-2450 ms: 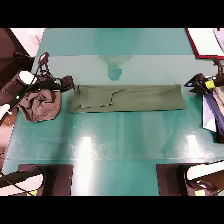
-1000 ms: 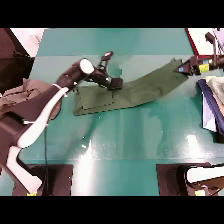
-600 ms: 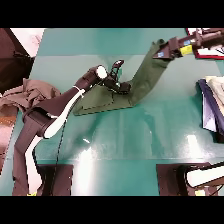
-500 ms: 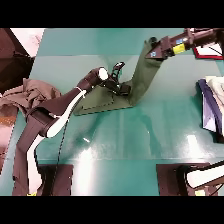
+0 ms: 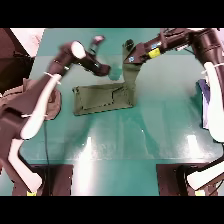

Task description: Fold the shirts.

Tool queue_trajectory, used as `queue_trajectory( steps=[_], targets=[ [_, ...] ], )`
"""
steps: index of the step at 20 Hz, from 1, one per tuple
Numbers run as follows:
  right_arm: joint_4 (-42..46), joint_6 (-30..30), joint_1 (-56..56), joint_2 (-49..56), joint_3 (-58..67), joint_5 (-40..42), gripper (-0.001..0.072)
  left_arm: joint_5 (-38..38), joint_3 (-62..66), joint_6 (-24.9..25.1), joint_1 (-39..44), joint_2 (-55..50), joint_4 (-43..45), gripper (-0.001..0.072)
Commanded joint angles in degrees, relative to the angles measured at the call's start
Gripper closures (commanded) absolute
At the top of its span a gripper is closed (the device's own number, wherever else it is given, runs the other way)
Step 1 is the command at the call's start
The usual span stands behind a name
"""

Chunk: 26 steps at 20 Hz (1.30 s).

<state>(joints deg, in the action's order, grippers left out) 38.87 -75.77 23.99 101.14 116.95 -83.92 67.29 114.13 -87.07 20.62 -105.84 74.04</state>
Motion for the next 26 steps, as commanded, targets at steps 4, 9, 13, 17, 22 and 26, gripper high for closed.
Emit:
queue_trajectory(
  steps=[4,9,13,17,22,26],
  targets=[
    [-1.51,6.34,10.84,8.90,0.09,10.38,0.0697,11.50,0.20,0.66,-13.57,16.50,11.26,0.0678],
    [-7.76,15.58,19.63,16.46,1.33,18.53,0.0280,12.52,0.07,0.66,-16.06,19.93,11.10,0.0678],
    [-4.90,12.94,17.18,12.74,-2.80,15.72,0.0169,12.92,-0.04,0.50,-16.06,19.78,10.12,0.0678],
    [1.27,11.74,5.22,4.09,-17.59,10.19,0.0169,13.73,-1.03,0.52,-16.06,19.78,7.54,0.0678],
    [4.13,8.68,-11.28,-0.85,-33.66,13.35,-0.0005,11.19,-4.59,2.01,-16.06,19.61,2.49,0.0678],
    [2.91,7.85,-10.97,5.46,-33.44,11.85,0.0000,10.21,-5.38,2.01,-16.06,19.56,1.75,0.0678]
  ],
)
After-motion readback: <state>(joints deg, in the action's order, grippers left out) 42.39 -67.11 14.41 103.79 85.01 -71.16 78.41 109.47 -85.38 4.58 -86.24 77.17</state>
